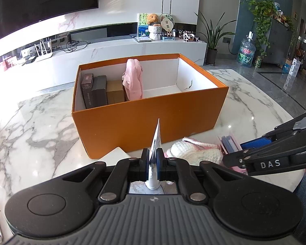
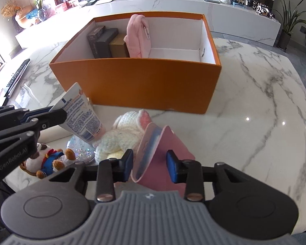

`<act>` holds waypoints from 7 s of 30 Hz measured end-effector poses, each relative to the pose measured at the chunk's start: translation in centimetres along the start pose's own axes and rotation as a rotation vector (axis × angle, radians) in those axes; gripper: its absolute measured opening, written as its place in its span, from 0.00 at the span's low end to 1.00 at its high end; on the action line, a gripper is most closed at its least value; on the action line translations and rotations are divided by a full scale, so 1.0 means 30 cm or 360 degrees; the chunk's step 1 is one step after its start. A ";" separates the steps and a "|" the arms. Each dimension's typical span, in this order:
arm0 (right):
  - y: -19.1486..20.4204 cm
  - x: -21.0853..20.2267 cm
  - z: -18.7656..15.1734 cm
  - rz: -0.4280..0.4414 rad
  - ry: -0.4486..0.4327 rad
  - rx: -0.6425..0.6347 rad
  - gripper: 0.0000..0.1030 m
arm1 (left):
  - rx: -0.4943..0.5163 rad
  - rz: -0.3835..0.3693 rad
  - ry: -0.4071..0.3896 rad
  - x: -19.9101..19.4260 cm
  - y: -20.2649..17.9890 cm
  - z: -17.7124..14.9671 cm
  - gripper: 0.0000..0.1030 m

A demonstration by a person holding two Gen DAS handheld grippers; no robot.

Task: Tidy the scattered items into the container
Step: 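Lift the pink wallet with the right tool and turn it upright, then carry the wallet with the right tool while the left tool carries the lotion tube to the orange box, then lower both items into the orange box and open both tools, then withdraw both tools toward the plush toys on the table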

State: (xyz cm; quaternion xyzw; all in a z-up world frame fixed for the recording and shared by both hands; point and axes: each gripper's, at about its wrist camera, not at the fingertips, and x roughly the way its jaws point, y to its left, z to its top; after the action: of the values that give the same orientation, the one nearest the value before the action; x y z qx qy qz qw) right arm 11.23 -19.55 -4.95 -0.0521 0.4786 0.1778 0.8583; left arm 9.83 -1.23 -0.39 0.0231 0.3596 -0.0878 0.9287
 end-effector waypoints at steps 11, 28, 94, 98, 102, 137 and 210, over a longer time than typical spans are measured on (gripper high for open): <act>-0.123 -0.022 -0.013 -0.0088 -0.0012 0.0104 0.32 | 0.0013 0.0031 0.0015 0.000 -0.004 0.004 0.07; -0.337 -0.074 0.017 -0.0069 -0.0042 0.0310 0.24 | 0.0044 0.0048 0.0049 0.020 -0.020 0.014 0.08; -0.137 0.197 0.595 0.0180 -0.0311 0.0053 0.17 | -0.0103 -0.0018 -0.0082 0.415 0.030 0.479 0.08; -0.145 0.237 0.618 0.0205 -0.0299 0.0072 0.17 | -0.0160 -0.0022 -0.0088 0.448 0.067 0.498 0.08; -0.158 0.272 0.635 0.0200 -0.0295 0.0093 0.17 | -0.0200 -0.0029 -0.0081 0.477 0.089 0.521 0.08; -0.173 0.485 0.748 0.0267 -0.0215 0.0432 0.22 | -0.0010 -0.0013 -0.0030 0.525 0.069 0.476 0.24; 0.203 -0.086 -0.201 -0.0002 -0.0536 -0.0110 0.55 | -0.1496 0.0011 0.0341 -0.114 0.184 -0.265 0.48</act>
State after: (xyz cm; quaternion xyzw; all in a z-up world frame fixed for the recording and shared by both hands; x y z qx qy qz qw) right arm 3.00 -16.11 -5.51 -0.0514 0.3216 0.1998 0.9241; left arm 3.07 5.55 -4.09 -0.3891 0.4538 0.0901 0.7966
